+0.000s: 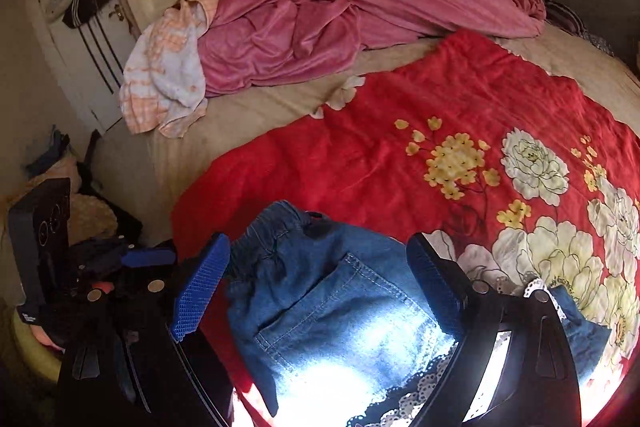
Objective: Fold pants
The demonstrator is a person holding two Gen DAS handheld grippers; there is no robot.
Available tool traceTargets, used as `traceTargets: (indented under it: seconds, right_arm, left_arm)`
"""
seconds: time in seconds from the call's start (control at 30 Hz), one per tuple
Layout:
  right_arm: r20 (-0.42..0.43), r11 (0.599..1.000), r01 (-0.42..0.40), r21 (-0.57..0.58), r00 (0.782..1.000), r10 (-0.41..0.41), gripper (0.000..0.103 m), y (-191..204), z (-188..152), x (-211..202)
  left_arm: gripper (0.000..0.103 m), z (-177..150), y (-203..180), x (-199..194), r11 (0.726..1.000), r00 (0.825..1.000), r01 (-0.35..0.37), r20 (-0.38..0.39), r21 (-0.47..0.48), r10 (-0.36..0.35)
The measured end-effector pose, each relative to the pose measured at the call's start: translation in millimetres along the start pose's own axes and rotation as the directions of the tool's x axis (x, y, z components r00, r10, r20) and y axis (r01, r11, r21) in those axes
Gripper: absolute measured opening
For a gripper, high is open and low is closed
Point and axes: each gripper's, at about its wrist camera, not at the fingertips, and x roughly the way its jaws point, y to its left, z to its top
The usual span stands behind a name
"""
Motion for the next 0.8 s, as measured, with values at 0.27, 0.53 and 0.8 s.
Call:
traceTargets:
  seconds: [0.27, 0.53, 0.8]
  right_arm:
    - [-0.124, 0.999, -0.038, -0.025, 0.992, 0.035, 0.089, 5.1, 12.9, 50.1]
    - [-0.254, 0.991, -0.016, -0.133, 0.967, -0.018, 0.073, 12.7, 4.0, 97.9]
    - [-0.087, 0.983, -0.179, 0.029, 0.98, 0.181, 0.039, -16.6, -11.0, 60.8]
  left_arm:
    - [0.048, -0.2, -13.2, 27.6, 0.99, 0.99, 0.133, -0.04, -0.046, -0.135]
    - [0.032, -5.8, -14.6, 56.2, 0.985, 0.983, 0.151, -0.087, -0.083, -0.159]
    - [0.062, -3.3, -10.3, 50.6, 0.956, 0.963, 0.25, -0.069, -0.151, -0.262]
